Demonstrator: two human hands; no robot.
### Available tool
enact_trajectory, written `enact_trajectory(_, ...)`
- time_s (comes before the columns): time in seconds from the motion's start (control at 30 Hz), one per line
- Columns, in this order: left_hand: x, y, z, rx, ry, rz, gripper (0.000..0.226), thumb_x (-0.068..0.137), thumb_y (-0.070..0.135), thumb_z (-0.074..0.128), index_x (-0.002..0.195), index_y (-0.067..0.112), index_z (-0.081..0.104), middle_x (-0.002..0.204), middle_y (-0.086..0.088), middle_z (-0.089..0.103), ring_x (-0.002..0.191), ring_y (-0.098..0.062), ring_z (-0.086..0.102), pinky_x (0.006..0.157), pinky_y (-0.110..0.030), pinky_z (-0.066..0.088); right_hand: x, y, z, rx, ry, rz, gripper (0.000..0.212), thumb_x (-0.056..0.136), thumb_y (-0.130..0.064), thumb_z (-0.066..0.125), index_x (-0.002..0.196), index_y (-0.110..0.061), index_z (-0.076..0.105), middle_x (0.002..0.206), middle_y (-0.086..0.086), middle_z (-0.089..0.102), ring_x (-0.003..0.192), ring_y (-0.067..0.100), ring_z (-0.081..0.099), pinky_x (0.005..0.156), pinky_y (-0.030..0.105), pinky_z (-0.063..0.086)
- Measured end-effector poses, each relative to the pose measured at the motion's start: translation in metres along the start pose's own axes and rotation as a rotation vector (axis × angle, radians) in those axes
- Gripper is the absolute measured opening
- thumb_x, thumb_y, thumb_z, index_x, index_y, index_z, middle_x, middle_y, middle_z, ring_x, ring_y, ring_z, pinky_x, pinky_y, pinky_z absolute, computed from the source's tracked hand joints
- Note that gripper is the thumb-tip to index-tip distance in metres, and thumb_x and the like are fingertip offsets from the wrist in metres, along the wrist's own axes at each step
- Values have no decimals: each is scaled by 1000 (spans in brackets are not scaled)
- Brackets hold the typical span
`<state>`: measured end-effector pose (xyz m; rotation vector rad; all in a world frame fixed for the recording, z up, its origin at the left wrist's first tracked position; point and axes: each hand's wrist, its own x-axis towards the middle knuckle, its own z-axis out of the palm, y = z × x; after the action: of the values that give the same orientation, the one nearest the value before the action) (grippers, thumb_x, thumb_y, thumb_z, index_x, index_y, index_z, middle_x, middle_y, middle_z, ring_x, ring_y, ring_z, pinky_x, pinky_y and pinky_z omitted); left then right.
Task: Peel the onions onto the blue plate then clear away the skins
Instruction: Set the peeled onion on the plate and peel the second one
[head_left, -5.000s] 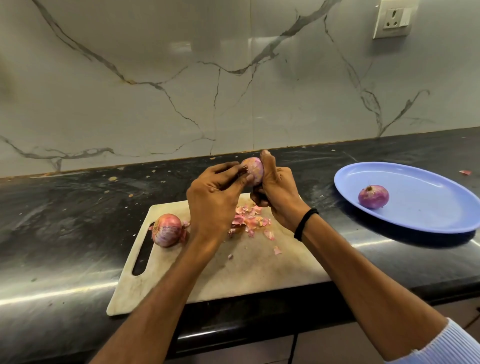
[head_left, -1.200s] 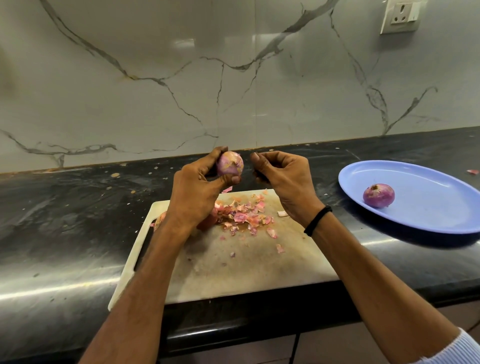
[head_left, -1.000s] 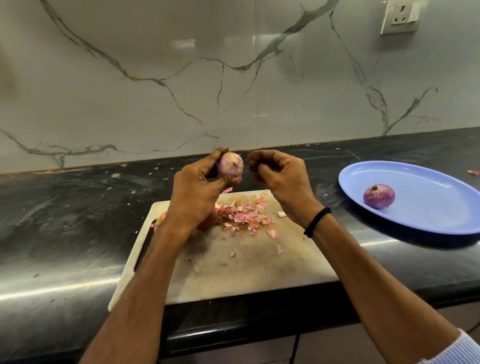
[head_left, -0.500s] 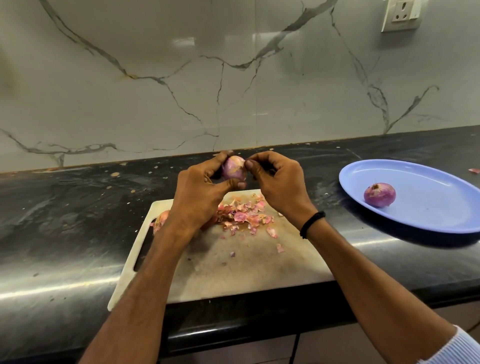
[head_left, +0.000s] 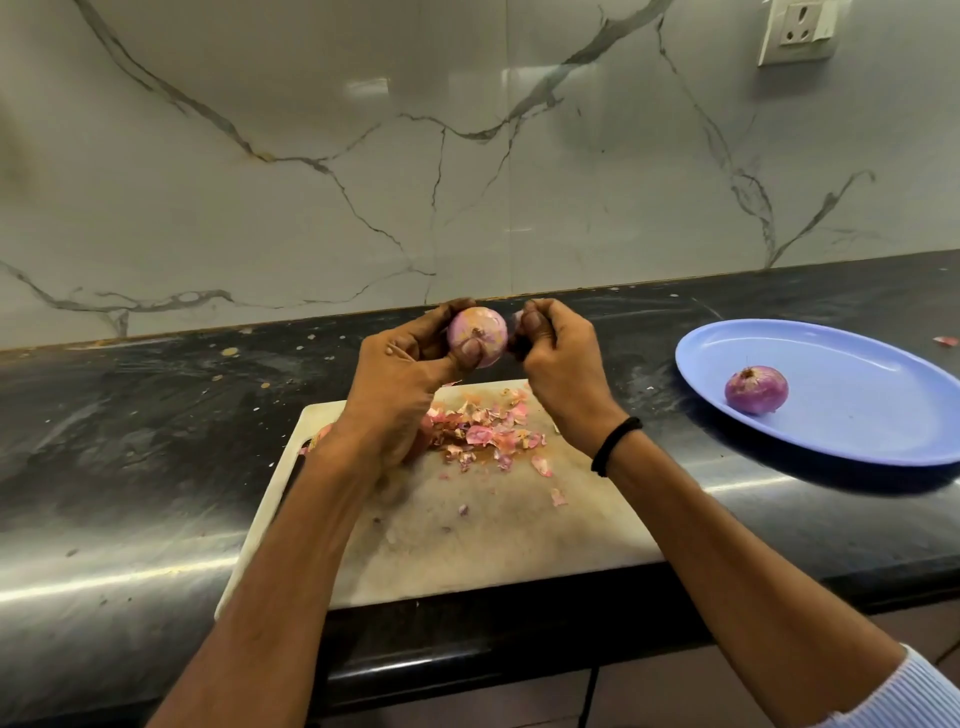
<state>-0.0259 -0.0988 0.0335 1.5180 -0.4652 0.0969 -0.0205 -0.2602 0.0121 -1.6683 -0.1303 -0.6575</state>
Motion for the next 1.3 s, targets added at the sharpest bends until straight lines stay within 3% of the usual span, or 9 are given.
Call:
enact_trajectory(0.07,1,1,-2,-72,10,-24,53,67,12,73,120,13,66,103,9,76,103,-11,71,85,-22,57,2,-2,-7,137,75,77,12,102,-5,49,100,-9,60,92,6,63,83,16,63,74,25,56)
enact_trajectory(0.13,3,2,-2,-102,12,-39,55,66,13,73,121,13,66,106,8,75,105,-12,70,90,-24,56,5,-1,-13,188,123,92,19,98,3,52,106,-12,60,99,8,66,90,17,67,81,29,58)
enact_trajectory(0.27,5,0,-4,-124,30,-62,50,67,18,73,117,17,68,106,7,75,105,-13,70,86,-23,57,2,-1,-16,18,95,-44,42,85,18,48,95,-19,65,96,3,69,94,17,68,86,40,59)
enact_trajectory(0.43,5,-1,-6,-141,69,-82,46,69,29,73,114,17,70,108,-3,75,107,-22,70,82,-26,58,-3,-4,-8,-102,-33,-271,14,91,-4,67,102,-11,66,101,0,69,97,15,66,86,37,59)
enact_trajectory(0.57,4,1,-7,-152,67,-90,36,74,29,68,108,17,72,102,-2,77,100,-19,72,81,-25,58,-5,-2,-3,-210,-97,-337,30,85,-22,77,110,-12,65,111,3,64,99,11,64,81,25,57)
enact_trajectory(0.73,2,2,-6,-122,43,-123,48,79,33,66,120,7,68,110,-9,75,106,-23,70,93,-35,56,-5,0,0,-276,-124,-383,37,82,-19,81,114,-13,64,118,6,56,99,7,61,80,13,52)
enact_trajectory(0.87,4,3,-6,-153,99,-200,30,90,30,58,105,9,72,101,-10,76,100,-27,72,95,-42,56,-4,1,-1,-271,-132,-367,34,86,-20,77,116,-12,64,119,5,60,101,9,62,84,16,54)
enact_trajectory(1.03,5,1,-7,-29,129,-166,18,98,24,55,97,18,72,87,-6,77,89,-23,74,77,-29,61,-2,2,-2,-162,-169,-267,33,93,-18,67,125,-11,63,117,2,68,105,16,66,89,34,58)
enact_trajectory(1.3,5,-1,-4,24,186,-254,33,95,37,60,93,7,73,83,-13,76,74,-19,74,62,-24,58,0,4,-3,61,-38,-51,13,88,-9,72,98,-3,75,90,11,75,85,23,74,78,42,62)
